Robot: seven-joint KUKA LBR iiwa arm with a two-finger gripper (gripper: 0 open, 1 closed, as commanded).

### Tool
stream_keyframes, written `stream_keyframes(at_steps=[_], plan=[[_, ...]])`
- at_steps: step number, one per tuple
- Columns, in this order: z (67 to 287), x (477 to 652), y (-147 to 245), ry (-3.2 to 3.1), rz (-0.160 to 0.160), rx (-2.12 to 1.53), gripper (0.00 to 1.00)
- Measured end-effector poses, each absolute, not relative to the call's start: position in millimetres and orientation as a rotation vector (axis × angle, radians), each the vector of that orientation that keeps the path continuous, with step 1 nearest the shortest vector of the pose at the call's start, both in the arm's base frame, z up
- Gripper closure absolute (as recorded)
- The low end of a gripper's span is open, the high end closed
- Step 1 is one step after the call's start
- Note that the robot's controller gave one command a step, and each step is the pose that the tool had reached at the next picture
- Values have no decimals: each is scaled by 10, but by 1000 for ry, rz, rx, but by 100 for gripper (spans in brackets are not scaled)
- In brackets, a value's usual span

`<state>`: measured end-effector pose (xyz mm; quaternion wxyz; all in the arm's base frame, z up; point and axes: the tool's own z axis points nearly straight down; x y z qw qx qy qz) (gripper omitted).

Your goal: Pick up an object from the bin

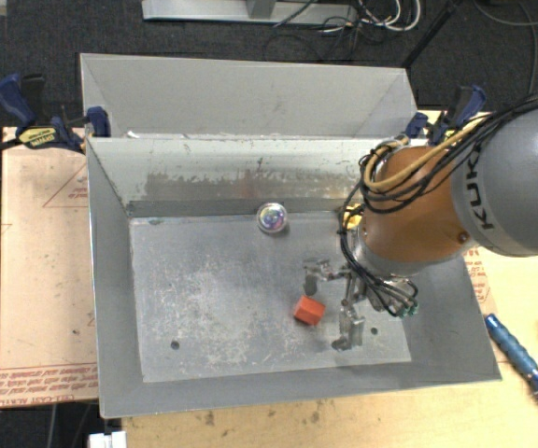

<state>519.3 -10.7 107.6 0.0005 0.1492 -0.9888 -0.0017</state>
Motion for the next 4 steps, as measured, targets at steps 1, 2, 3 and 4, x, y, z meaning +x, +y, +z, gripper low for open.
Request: stream_keyframes(at_steps=[1,2,3,4], plan=[[674,5246,-69,-3107,-4,450,0],[703,5257,-73,-3110,-1,450,100],[699,5257,-71,-3111,-1,450,0],[715,4937,39,-3037,1,859,0]])
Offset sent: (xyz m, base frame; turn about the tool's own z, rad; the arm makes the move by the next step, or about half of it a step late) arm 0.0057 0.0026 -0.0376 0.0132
